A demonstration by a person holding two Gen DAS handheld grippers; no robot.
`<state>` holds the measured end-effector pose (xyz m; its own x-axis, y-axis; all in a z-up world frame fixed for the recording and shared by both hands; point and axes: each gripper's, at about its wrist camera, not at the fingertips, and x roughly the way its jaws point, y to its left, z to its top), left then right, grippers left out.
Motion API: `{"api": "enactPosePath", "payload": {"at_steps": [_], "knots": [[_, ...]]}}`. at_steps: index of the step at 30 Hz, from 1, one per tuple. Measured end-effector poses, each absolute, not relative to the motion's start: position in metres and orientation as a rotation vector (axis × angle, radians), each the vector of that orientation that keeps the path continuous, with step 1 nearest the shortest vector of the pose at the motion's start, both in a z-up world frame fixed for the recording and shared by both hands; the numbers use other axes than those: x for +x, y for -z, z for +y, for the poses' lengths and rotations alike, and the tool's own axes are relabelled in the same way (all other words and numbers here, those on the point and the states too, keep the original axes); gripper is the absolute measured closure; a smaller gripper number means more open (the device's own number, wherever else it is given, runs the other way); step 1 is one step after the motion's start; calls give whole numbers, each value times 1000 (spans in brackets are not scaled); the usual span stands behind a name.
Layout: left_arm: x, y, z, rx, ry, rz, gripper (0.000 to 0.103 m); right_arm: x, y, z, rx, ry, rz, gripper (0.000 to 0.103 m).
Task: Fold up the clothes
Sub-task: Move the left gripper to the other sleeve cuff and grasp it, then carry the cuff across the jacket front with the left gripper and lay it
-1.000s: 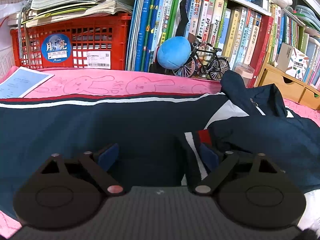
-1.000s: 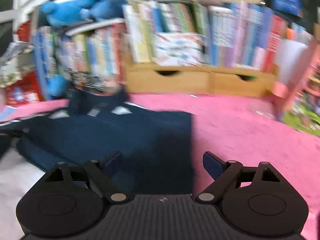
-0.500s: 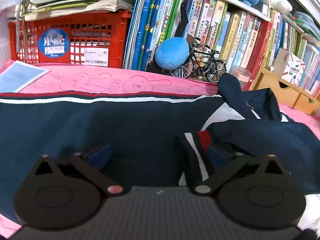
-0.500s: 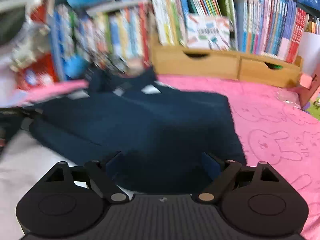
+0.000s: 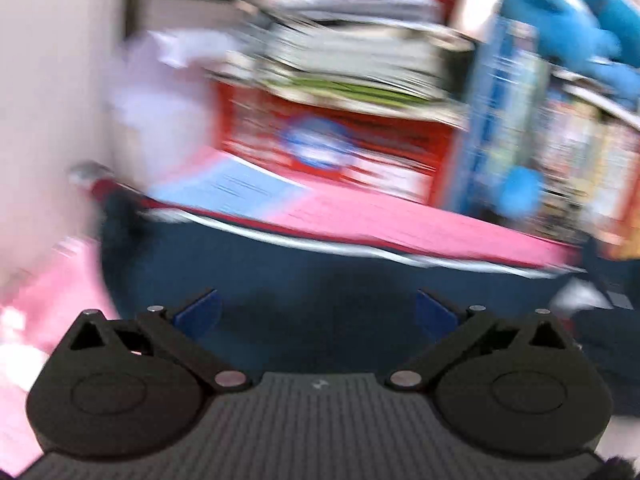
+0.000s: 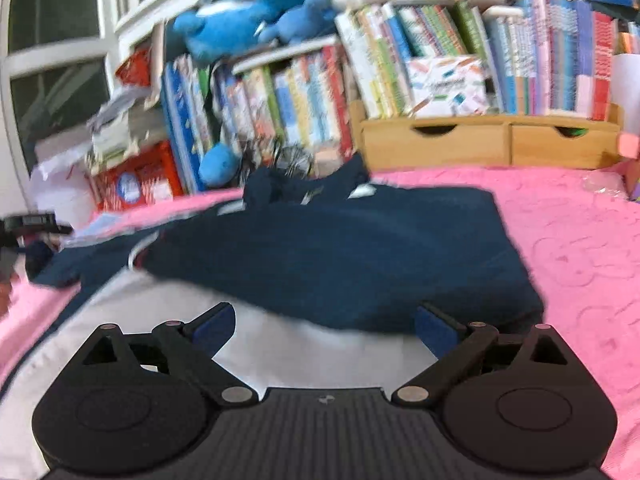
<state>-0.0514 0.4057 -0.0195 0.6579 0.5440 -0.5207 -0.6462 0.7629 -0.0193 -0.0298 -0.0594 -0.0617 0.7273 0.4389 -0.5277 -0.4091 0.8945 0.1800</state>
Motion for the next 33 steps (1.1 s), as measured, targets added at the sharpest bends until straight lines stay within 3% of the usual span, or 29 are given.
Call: {"api": "enactPosePath", "payload": {"at_steps": [5,11,12,13,14,15,17,23,29,33], "knots": [[-48,25,469,-183,-879,531,0,-30,64,-50,12,-469,614,5],[-45,51,527,-336,-974,507,0,-30,69,-42,-27,-429,647,5],[-43,55,534,-352,-962,494,5,-30,70,-40,-39,-425,654,5],[-43,58,539,-367,-951,476,15,-29,71,-38,-51,-421,662,4],[-43,61,542,-386,-947,468,54,-28,72,-36,-63,-419,674,3],[-42,64,544,-413,-950,477,86,-27,74,-34,-75,-417,686,2],[-44,68,544,-459,-951,472,103,-27,75,-30,-92,-409,690,1],[-43,24,479,-291,-787,329,103,-27,76,-31,-86,-409,696,0],[-16,-25,342,-86,-318,292,103,-27,74,-31,-84,-405,696,0],[-10,-23,240,31,2,343,97,-27,73,-32,-81,-402,697,0]]}}
